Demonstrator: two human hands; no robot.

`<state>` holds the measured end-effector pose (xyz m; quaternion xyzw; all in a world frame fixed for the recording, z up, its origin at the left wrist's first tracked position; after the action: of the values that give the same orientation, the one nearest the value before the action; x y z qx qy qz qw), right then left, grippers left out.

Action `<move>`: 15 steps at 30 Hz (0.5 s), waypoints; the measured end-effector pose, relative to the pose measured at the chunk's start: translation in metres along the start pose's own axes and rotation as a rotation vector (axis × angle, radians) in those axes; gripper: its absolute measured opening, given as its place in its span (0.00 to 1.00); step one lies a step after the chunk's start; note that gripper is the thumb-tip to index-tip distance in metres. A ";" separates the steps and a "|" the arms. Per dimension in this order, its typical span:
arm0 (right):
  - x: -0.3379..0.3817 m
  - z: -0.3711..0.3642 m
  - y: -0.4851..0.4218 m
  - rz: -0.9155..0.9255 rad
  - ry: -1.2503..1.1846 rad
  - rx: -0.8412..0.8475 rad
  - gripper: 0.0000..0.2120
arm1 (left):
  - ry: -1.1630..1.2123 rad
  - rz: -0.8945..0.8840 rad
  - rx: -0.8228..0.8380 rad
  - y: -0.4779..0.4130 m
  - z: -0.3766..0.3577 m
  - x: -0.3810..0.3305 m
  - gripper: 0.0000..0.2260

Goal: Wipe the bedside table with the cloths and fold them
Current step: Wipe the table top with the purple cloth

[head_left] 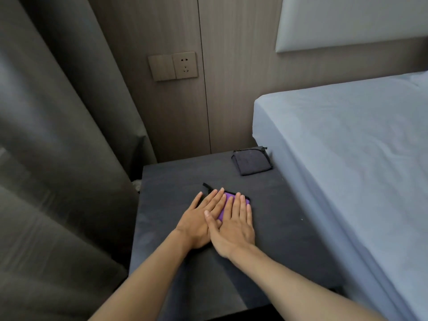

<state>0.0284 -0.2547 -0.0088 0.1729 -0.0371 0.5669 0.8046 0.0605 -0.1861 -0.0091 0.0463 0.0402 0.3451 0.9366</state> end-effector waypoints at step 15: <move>0.127 -0.035 0.022 0.452 0.114 0.174 0.52 | 0.088 0.511 -0.013 0.120 -0.009 0.073 0.35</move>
<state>0.0484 -0.1227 -0.0039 0.1966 0.0196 0.7424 0.6402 0.0371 -0.0472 -0.0072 0.0339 0.0657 0.5727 0.8165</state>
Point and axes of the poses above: each hand's wrist, its own y-axis away from the middle knuckle, its own z-axis out of the back of the hand, x = y × z, the point moved 10 cm from there along -y, towards the middle knuckle, and after that the axes turned 10 degrees about -z, right-handed, at the moved point
